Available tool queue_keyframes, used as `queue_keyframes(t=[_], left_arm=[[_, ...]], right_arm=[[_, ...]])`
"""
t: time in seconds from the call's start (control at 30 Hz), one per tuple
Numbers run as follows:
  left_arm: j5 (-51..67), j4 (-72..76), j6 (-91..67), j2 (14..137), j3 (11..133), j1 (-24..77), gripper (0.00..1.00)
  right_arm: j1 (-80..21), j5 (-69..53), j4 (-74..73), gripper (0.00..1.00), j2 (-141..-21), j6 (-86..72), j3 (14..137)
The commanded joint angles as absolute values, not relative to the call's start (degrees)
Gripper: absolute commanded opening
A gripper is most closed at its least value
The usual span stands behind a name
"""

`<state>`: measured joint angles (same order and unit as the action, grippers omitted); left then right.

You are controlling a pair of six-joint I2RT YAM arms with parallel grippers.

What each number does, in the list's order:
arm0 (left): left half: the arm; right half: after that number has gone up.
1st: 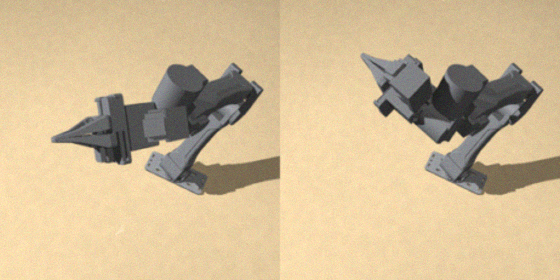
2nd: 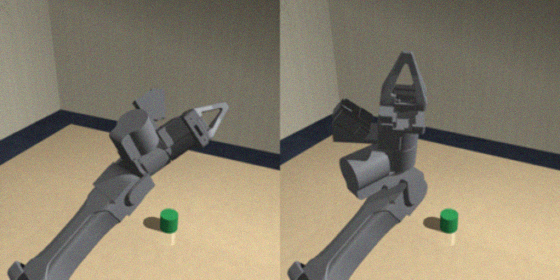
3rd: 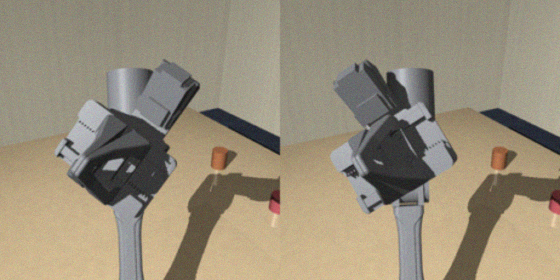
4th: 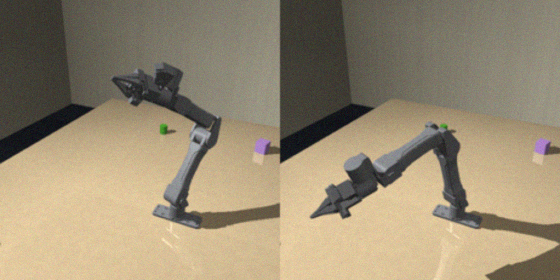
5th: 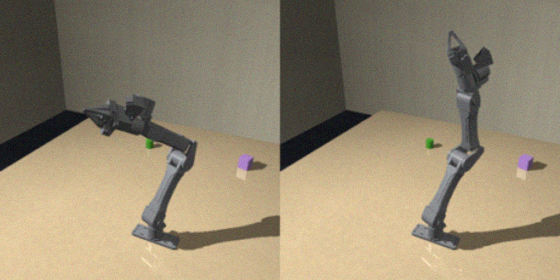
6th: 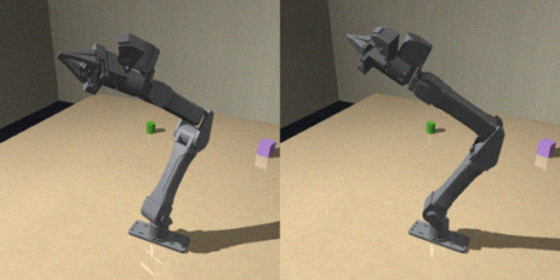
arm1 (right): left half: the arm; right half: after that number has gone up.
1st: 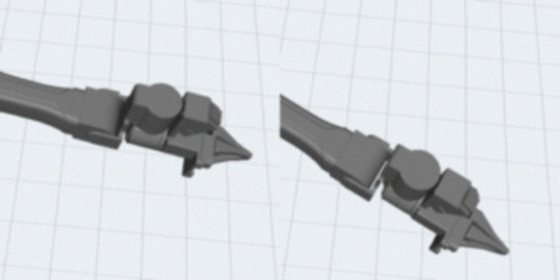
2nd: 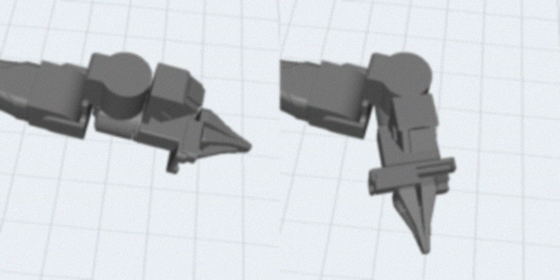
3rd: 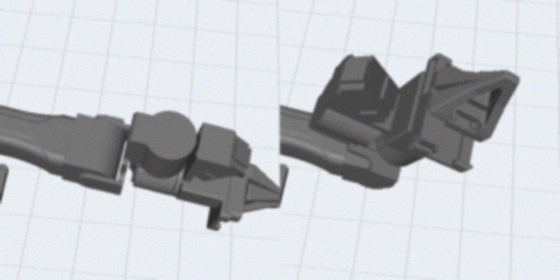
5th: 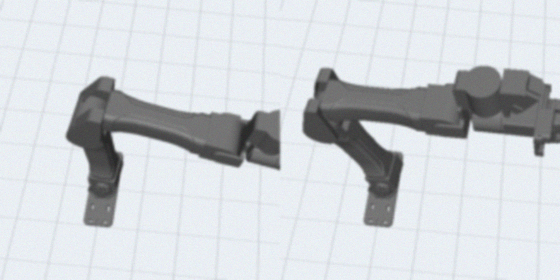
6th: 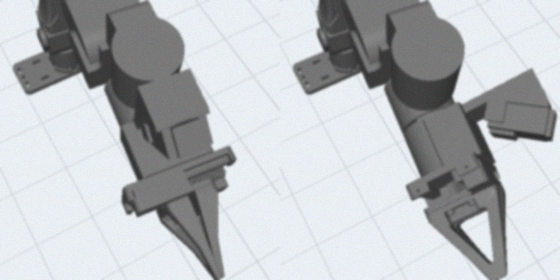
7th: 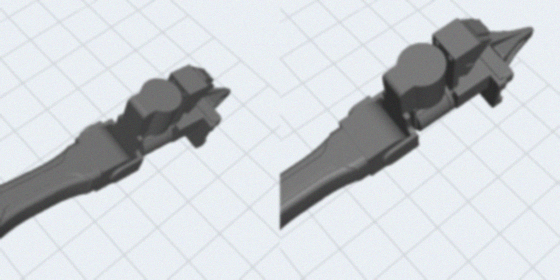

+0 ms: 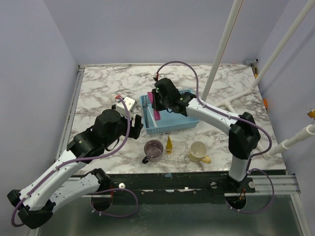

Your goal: Prepare toiletry sets of a toothbrush and toothpaste on the tray

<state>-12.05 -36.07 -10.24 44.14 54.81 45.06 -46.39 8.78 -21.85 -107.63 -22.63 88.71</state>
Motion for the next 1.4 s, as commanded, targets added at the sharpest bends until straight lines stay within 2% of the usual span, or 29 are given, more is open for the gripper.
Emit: queue_keyframes(t=[0.0,0.4,0.57,0.97,1.27,1.37], left_arm=[[-12.6,-35.9,-10.8,43.6,54.9,44.7,0.74],[-0.9,-33.2,-21.5,42.5,55.3,44.8,0.74],[1.7,-29.8,-29.8,40.1,52.0,44.8,0.74],[5.4,-25.5,-39.5,37.5,47.8,44.8,0.76],[6.8,-27.2,-41.8,38.1,47.4,44.8,0.75],[7.0,-27.7,-42.1,38.4,47.5,44.8,0.72]], right_arm=[[-46.1,9.3,-19.7,0.23,-102.1,-23.8,86.0],[-48.8,2.5,-8.3,0.23,-80.9,-36.0,71.3],[-52.2,6.0,-4.1,0.24,-75.0,-41.9,65.7],[-64.9,20.6,-1.6,0.24,-72.8,-46.9,63.7],[-67.6,25.1,-0.8,0.25,-73.1,-46.9,64.1],[-68.2,26.5,-0.6,0.24,-73.0,-46.5,64.2]])
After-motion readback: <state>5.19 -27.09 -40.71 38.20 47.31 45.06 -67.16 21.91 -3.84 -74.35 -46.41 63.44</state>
